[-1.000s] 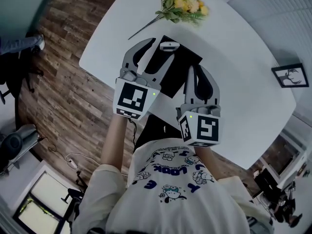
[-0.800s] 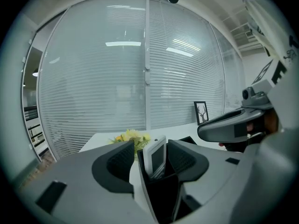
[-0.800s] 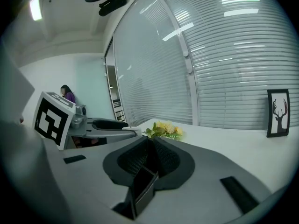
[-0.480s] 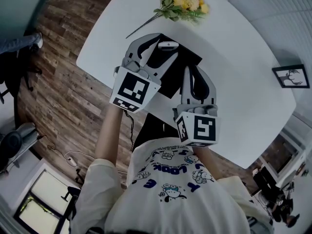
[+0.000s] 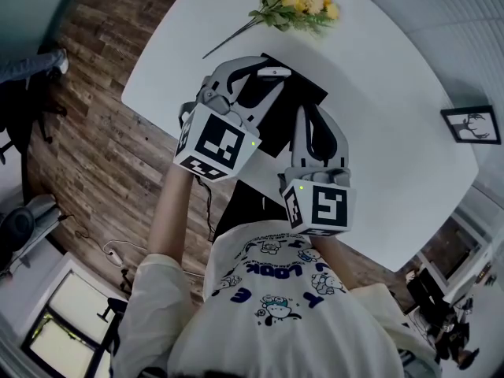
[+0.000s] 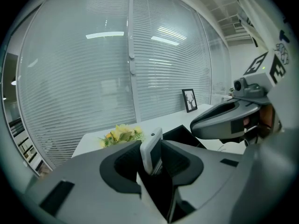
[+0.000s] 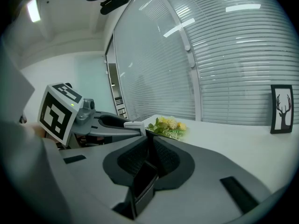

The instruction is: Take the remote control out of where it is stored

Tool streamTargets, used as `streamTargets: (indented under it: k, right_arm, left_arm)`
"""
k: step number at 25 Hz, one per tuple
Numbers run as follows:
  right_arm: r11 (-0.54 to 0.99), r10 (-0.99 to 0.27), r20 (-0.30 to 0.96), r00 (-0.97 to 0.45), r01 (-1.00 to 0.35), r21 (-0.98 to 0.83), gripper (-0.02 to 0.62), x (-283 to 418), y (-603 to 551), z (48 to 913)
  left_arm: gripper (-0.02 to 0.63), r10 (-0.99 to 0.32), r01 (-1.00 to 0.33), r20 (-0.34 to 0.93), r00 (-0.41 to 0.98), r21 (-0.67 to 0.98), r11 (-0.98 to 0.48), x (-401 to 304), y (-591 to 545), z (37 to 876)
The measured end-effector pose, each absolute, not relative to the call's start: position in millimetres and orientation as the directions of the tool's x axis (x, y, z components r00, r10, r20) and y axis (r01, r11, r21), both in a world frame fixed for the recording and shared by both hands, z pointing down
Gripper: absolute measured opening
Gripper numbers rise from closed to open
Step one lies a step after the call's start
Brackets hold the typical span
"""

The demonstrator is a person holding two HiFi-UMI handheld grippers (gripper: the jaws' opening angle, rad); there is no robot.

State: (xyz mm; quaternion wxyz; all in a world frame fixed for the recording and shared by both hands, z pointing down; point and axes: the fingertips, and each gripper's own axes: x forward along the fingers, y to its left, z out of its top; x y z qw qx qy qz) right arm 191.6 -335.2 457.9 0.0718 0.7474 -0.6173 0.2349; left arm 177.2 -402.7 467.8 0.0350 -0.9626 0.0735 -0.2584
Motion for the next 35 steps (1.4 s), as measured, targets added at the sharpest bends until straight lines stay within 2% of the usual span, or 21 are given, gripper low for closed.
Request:
streamTargets:
  k: [7, 18, 23, 35]
  right_arm:
    - [-0.235, -0.885, 0.446, 0.133, -0.955, -0.181, 0.051, 193, -333, 461]
    - [-0.255, -0.88, 0.449, 0.153, -0.951, -0.176, 0.051, 203, -329, 465]
    - [-0.264, -0.876, 0.454, 0.164, -0.95, -0.168, 0.051, 208, -327, 467]
    - [-0.28, -0.882, 0.429, 0.193, -0.949, -0.148, 0.051, 210, -318, 447]
  left_arm:
    - [0.132, -0.118, -0.065, 0.534, 0.837, -0.118, -0.991, 181, -393, 478]
    - [0.103, -0.137, -0.071, 0.572, 0.809, -0.135, -0.988, 184, -393, 482]
    - [0.08, -0.165, -0.056, 0.585, 0.794, -0.2, -0.978, 184, -389, 483]
    - [0.077, -0.068, 0.011, 0.54, 0.839, -0.141, -0.99, 179, -386, 437]
